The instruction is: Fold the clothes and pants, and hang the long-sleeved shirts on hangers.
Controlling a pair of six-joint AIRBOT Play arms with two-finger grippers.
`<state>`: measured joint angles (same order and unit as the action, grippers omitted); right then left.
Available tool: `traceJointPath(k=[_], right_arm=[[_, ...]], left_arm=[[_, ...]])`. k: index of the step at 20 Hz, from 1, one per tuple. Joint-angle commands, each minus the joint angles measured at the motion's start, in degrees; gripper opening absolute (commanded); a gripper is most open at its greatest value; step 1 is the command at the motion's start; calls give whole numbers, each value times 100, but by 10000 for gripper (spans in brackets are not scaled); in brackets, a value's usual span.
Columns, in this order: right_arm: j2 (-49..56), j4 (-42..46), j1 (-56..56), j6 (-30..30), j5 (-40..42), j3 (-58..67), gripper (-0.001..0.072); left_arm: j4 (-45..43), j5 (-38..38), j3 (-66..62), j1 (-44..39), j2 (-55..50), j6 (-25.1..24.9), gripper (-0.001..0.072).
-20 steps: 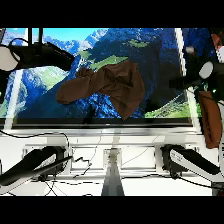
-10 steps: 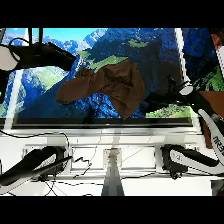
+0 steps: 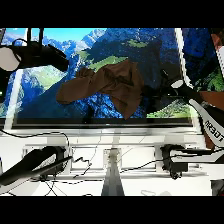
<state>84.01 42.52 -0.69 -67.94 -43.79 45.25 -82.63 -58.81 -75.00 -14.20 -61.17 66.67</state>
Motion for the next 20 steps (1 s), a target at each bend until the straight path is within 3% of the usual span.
traceJointPath(k=[1,5,12,13,14,15,19,20], right_arm=[[11,260,-13,643,-549,404,17],[-612,1220,31,564,-614,636,16],[-1139,1215,28,566,-675,627,17],[-1139,1202,28,564,-675,629,17],[-1139,1163,28,564,-673,629,17],[-1139,1123,28,564,-662,629,17],[-1139,1056,28,564,-664,629,17],[-1139,1056,28,564,-662,629,17]], left_arm=[[-918,-525,7,11,-164,-17,15],[-898,-1974,48,599,-669,-15,14],[1180,-2114,1834,2479,-686,-260,25],[1274,-2092,2096,2599,-697,-330,154],[1283,-1976,2358,2653,-717,-348,420],[1266,-1764,2590,2660,-741,-348,604],[1287,-531,3136,2643,-772,-345,602],[1287,-155,3189,2640,-774,-345,542]])
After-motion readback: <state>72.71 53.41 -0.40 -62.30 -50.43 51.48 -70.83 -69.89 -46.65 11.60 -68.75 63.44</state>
